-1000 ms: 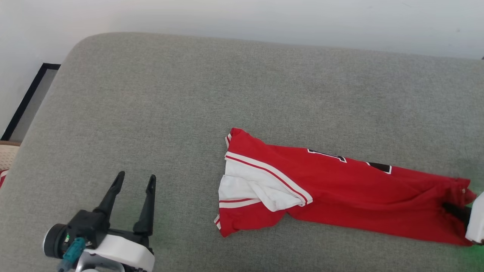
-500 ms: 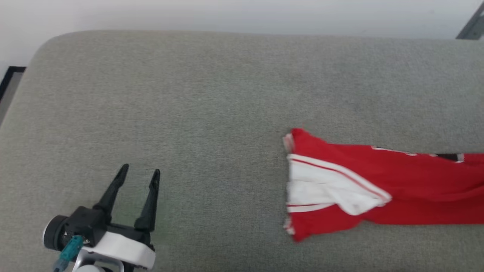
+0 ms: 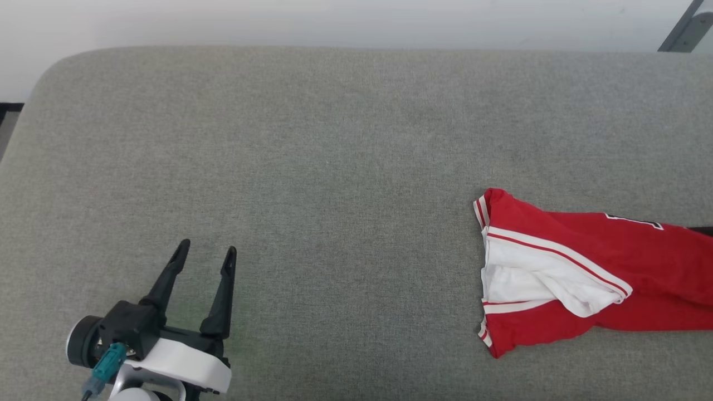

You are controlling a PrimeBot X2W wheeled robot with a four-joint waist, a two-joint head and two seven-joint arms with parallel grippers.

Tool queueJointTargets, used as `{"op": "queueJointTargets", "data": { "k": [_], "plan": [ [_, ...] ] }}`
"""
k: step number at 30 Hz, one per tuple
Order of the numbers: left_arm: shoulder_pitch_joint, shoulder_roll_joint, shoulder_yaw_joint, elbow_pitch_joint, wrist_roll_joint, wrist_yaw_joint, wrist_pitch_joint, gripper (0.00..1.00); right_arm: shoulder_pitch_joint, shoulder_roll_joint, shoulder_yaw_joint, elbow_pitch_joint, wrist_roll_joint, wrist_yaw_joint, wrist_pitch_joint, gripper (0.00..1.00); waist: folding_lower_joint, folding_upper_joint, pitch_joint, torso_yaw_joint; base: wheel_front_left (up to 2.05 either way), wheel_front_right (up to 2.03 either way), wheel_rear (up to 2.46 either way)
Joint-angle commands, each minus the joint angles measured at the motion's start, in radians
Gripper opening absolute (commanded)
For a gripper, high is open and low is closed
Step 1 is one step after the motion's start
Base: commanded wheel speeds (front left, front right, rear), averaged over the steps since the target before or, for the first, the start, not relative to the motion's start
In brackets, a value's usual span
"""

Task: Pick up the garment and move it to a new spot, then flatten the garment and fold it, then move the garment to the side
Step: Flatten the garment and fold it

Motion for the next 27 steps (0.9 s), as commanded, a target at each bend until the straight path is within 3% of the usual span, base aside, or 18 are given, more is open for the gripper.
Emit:
{"op": "queueJointTargets", "data": {
  "k": [1, 11, 18, 27],
  "plan": [
    [0.003, -0.001, -0.002, 0.003, 0.006, 0.003, -0.007, 1.00, 0.016, 0.012, 0.010, -0.013, -0.005, 0.000, 0.002, 0.00, 0.0000, -0.0001, -0.010, 0.002, 0.00, 0.00, 0.00],
    [0.019, -0.005, -0.039, 0.047, -0.021, 0.003, -0.007, 1.00, 0.117, 0.088, 0.120, -0.333, -0.045, 0.000, 0.046, 0.00, 0.0000, -0.0001, -0.052, 0.043, 0.00, 0.00, 0.00],
    [0.016, -0.005, -0.043, 0.059, -0.028, 0.003, -0.007, 1.00, 0.125, 0.193, 0.209, -0.554, -0.082, 0.000, 0.122, 0.00, 0.0000, -0.0001, -0.070, 0.088, 0.00, 0.00, 0.00],
    [0.010, -0.018, -0.031, 0.061, -0.032, 0.003, -0.007, 1.00, 0.077, 0.314, 0.311, -0.631, -0.161, 0.000, 0.190, 0.00, 0.0000, -0.0001, -0.067, 0.139, 0.00, 0.00, 0.00]
  ]
}}
